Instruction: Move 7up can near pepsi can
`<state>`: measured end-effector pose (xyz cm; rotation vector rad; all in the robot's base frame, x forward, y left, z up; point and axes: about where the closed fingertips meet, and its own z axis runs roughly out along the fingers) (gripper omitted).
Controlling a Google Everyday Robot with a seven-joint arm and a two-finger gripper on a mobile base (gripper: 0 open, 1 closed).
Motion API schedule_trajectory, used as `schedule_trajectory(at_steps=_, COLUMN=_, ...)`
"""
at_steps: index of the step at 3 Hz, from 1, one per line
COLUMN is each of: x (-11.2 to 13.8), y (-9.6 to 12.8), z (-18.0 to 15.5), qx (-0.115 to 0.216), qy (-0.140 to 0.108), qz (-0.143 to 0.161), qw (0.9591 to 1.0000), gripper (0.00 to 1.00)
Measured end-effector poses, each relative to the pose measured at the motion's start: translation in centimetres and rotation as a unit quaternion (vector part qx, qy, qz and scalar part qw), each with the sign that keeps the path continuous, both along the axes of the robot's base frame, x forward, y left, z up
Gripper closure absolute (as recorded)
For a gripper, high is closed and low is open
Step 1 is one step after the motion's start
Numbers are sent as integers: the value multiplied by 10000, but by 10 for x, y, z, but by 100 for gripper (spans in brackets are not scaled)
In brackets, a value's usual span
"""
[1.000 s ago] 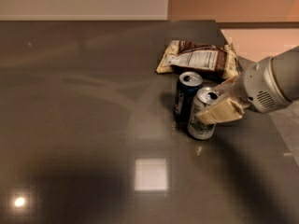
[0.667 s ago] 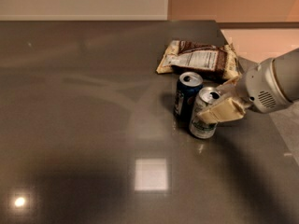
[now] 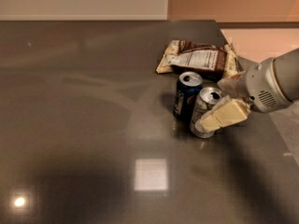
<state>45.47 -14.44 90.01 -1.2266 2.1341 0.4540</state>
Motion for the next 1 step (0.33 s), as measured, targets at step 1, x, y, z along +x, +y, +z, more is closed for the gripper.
schedule_trajectory(at_steps=1, x=0, y=0, z=0, qx=0, qy=0, qz=0, qw=10000, gripper=0)
